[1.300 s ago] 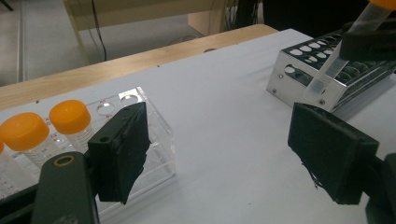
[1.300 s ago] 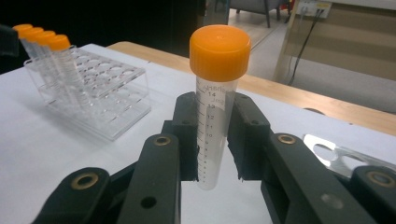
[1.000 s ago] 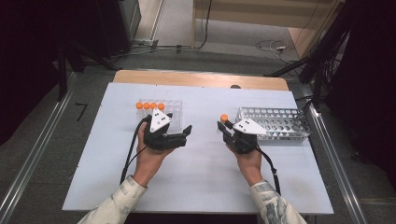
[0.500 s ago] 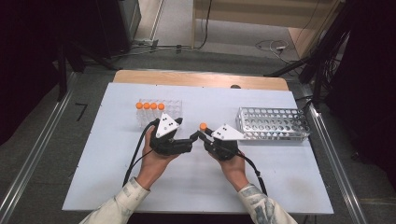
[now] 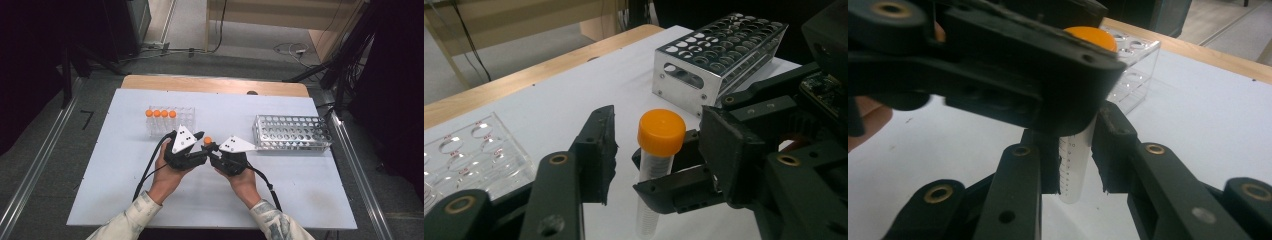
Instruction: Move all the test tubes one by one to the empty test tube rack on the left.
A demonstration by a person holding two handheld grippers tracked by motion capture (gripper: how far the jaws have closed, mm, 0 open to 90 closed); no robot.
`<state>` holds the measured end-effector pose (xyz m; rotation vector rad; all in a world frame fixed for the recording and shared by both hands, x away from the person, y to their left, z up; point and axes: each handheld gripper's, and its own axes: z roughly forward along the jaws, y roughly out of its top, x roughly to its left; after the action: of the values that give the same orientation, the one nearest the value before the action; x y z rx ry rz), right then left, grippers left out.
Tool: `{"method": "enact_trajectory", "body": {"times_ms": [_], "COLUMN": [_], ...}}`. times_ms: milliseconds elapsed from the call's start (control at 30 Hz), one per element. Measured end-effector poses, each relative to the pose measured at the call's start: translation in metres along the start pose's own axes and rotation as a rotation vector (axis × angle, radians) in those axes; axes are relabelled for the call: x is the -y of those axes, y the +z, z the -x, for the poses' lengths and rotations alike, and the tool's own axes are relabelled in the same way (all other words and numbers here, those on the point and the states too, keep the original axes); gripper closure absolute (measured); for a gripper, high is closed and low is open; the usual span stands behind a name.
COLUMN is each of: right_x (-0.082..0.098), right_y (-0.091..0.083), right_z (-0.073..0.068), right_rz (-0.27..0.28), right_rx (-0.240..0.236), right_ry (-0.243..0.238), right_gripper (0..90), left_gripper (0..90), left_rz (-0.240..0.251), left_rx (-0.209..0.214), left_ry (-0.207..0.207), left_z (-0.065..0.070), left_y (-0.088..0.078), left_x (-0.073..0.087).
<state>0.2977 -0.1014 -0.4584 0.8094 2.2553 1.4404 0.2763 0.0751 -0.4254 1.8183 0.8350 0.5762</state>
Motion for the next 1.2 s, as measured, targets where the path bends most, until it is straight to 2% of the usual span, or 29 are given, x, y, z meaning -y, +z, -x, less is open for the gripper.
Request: {"method": "enact_trajectory", "body": {"times_ms": [100,233,567,700,800,900,967,1100,1200], "right_x": [0.0,0.0,0.0,0.0,0.001,0.0,0.0,0.001,0.001], "right_y": [0.0,0.001,0.0,0.0,-0.001,-0.003,-0.004,-0.004,-0.005], "right_z": [-0.001,-0.002,-0.002,-0.003,0.0,0.002,0.005,0.007,0.008], "right_rz": [-0.001,-0.003,-0.006,-0.013,-0.036,-0.045,-0.046,-0.05,-0.047], "right_rx": [-0.009,-0.014,-0.021,-0.015,-0.017,-0.012,-0.007,0.0,0.0], "right_ry": [-0.002,-0.001,0.005,-0.014,0.0,0.014,0.022,0.033,0.038], "right_gripper": [71.4,71.4,70.3,52.3,41.0,32.5,30.3,28.5,28.7], "left_gripper": [60.1,68.6,70.5,70.7,70.7,70.7,70.7,70.6,70.6], "left_rz": [-0.001,0.001,0.004,0.005,0.01,0.004,0.014,0.047,0.063], "left_rx": [0.014,0.012,0.015,0.003,-0.005,-0.013,-0.021,-0.038,-0.08], "left_ry": [-0.002,-0.009,-0.019,-0.03,-0.042,-0.084,-0.109,-0.127,-0.123], "left_z": [0.0,-0.001,-0.003,-0.006,-0.013,-0.024,-0.032,-0.044,-0.052], "left_y": [0.001,0.001,0.0,0.0,-0.001,-0.001,-0.002,-0.009,-0.012], "left_x": [0.001,0.002,0.002,0.001,-0.001,-0.004,-0.007,-0.017,-0.021]}}
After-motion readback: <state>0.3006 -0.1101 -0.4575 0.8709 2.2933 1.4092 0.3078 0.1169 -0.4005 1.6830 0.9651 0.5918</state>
